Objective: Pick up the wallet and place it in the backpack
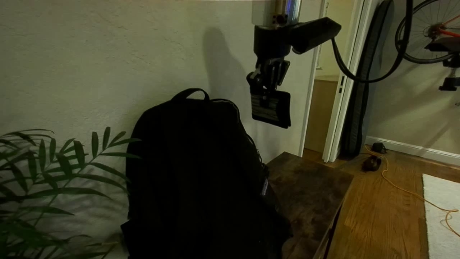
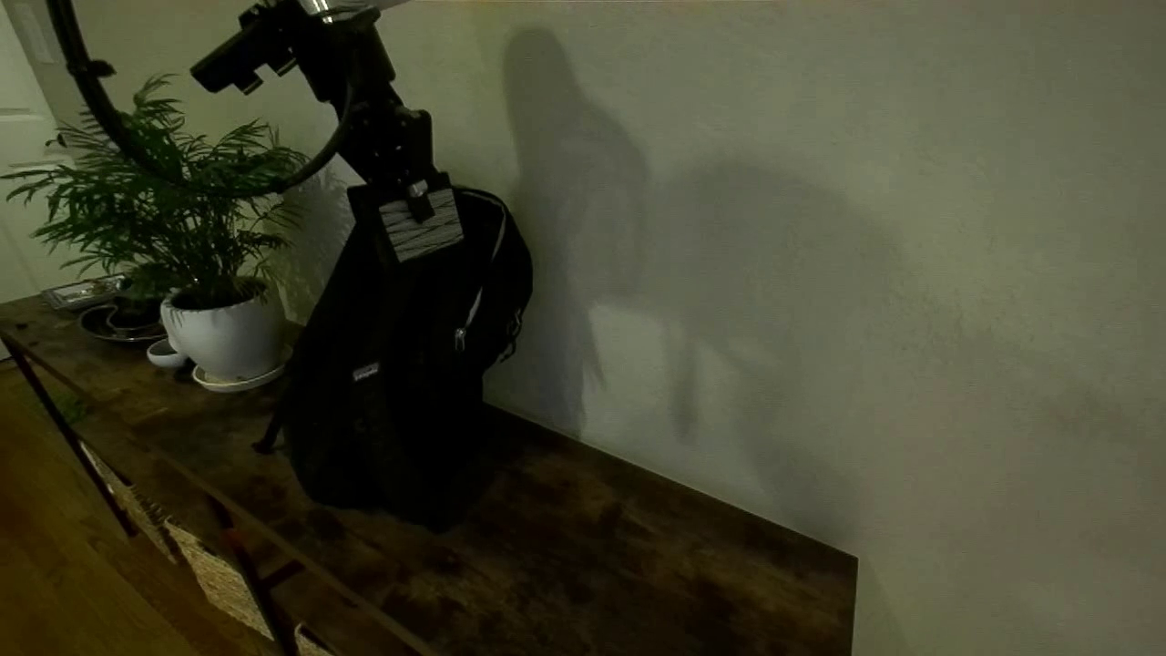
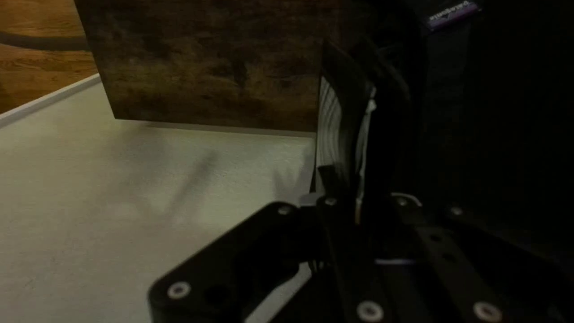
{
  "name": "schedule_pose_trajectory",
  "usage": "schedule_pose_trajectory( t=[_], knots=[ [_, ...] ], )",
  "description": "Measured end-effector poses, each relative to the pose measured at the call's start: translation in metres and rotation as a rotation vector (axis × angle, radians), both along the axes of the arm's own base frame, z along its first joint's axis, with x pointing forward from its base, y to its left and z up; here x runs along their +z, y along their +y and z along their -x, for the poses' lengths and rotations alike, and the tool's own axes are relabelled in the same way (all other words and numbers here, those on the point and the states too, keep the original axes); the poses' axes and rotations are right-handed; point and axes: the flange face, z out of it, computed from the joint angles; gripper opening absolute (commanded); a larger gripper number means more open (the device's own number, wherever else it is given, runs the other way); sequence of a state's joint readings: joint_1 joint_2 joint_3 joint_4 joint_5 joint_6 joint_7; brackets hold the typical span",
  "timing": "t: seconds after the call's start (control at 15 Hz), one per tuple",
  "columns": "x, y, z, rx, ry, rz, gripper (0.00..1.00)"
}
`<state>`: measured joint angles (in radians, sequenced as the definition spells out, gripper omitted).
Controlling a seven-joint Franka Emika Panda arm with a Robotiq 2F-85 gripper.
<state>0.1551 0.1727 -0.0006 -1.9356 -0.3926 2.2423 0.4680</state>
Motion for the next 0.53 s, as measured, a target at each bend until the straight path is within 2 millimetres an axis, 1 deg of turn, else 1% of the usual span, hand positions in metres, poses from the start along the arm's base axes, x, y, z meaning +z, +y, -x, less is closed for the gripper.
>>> schedule_pose_trajectory(
  t=[0.13,0.27,0.4,0.53],
  knots=[
    [0.002,0.003,-0.005,0.020,-0.025,-0.008,0.06],
    [-0.003,0.005,-0.012,0.050,-0.043,-0.013,0.06],
    [-0.013,0.007,-0.021,0.076,-0.055,-0.010,0.06],
    [-0.028,0.005,-0.031,0.101,-0.055,-0.002,0.06]
  ],
)
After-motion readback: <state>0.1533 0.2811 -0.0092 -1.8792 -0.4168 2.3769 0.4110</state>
